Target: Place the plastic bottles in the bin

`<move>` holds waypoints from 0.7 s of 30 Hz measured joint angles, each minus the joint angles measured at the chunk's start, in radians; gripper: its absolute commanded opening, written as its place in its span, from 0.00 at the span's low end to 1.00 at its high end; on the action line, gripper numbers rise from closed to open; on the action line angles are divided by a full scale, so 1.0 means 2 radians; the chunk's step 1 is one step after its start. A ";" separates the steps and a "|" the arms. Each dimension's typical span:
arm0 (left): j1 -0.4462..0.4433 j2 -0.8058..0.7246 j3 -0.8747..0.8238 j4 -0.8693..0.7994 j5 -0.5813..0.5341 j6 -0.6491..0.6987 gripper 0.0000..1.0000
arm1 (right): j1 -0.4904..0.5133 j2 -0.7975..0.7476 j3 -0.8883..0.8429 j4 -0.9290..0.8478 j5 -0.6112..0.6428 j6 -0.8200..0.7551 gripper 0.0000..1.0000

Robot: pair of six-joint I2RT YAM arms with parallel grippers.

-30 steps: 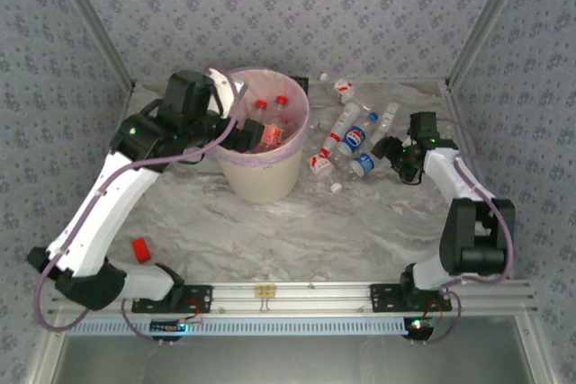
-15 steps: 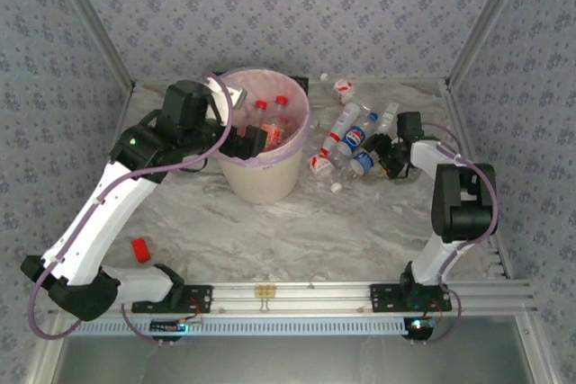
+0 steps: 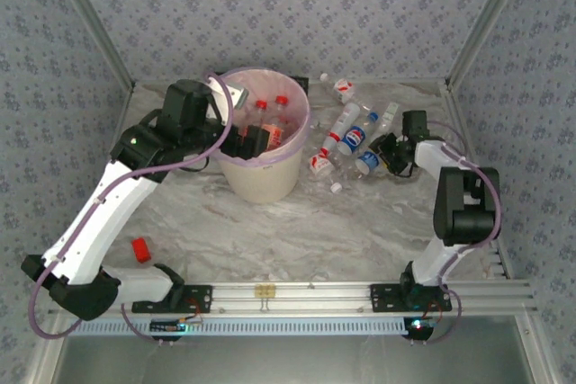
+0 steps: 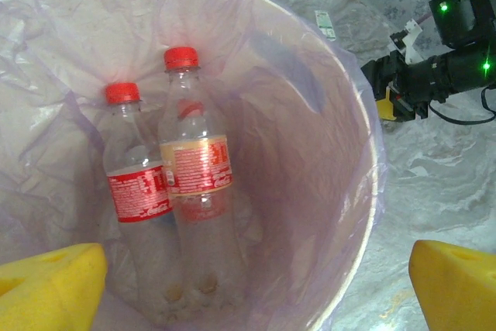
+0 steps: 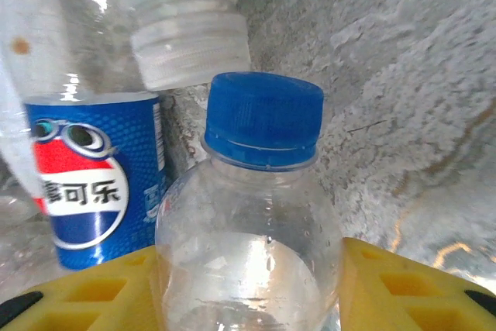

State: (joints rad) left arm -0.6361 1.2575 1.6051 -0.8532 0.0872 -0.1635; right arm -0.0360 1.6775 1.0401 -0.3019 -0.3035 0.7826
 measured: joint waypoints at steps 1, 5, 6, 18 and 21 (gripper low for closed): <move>0.000 0.002 0.000 0.003 0.005 -0.003 1.00 | -0.004 -0.013 0.000 -0.008 0.000 -0.007 0.52; 0.000 0.010 0.001 0.020 0.023 -0.019 1.00 | -0.020 -0.075 0.001 -0.040 -0.013 -0.040 0.52; 0.000 0.013 0.001 0.023 0.027 -0.023 1.00 | -0.024 -0.090 0.002 -0.048 -0.019 -0.050 0.51; -0.003 0.077 0.076 0.078 0.154 -0.088 0.98 | -0.034 -0.212 0.097 -0.114 -0.217 -0.148 0.48; -0.011 0.099 0.095 0.084 0.178 -0.097 0.95 | -0.020 -0.236 0.126 -0.114 -0.258 -0.156 0.47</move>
State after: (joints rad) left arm -0.6579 1.4548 1.7958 -0.6846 0.4423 -0.3573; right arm -0.0757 1.2057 1.2922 -0.5304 -0.8200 0.4713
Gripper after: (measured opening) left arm 0.968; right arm 0.477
